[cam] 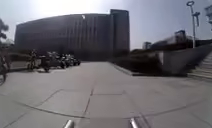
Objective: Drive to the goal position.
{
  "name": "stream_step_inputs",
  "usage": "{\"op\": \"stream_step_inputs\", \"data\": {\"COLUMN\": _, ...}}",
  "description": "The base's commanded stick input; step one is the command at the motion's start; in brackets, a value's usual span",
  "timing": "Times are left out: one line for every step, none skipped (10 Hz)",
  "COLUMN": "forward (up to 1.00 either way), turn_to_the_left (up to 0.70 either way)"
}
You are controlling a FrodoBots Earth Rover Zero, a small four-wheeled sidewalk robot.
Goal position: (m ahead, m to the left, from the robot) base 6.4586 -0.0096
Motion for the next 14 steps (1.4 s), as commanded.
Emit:
{"op": "stream_step_inputs", "data": {"forward": 1.00, "turn_to_the_left": -0.04}}
{"op": "stream_step_inputs", "data": {"forward": 1.00, "turn_to_the_left": -0.27}}
{"op": "stream_step_inputs", "data": {"forward": 1.00, "turn_to_the_left": -0.27}}
{"op": "stream_step_inputs", "data": {"forward": 1.00, "turn_to_the_left": -0.27}}
{"op": "stream_step_inputs", "data": {"forward": 1.00, "turn_to_the_left": -0.14}}
{"op": "stream_step_inputs", "data": {"forward": 1.00, "turn_to_the_left": 0.00}}
{"op": "stream_step_inputs", "data": {"forward": 1.00, "turn_to_the_left": 0.00}}
{"op": "stream_step_inputs", "data": {"forward": 1.00, "turn_to_the_left": 0.00}}
{"op": "stream_step_inputs", "data": {"forward": 1.00, "turn_to_the_left": 0.00}}
{"op": "stream_step_inputs", "data": {"forward": 1.00, "turn_to_the_left": 0.00}}
{"op": "stream_step_inputs", "data": {"forward": 1.00, "turn_to_the_left": -0.16}}
{"op": "stream_step_inputs", "data": {"forward": 1.00, "turn_to_the_left": -0.27}}
{"op": "stream_step_inputs", "data": {"forward": 1.00, "turn_to_the_left": -0.18}}
{"op": "stream_step_inputs", "data": {"forward": 1.00, "turn_to_the_left": 0.00}}
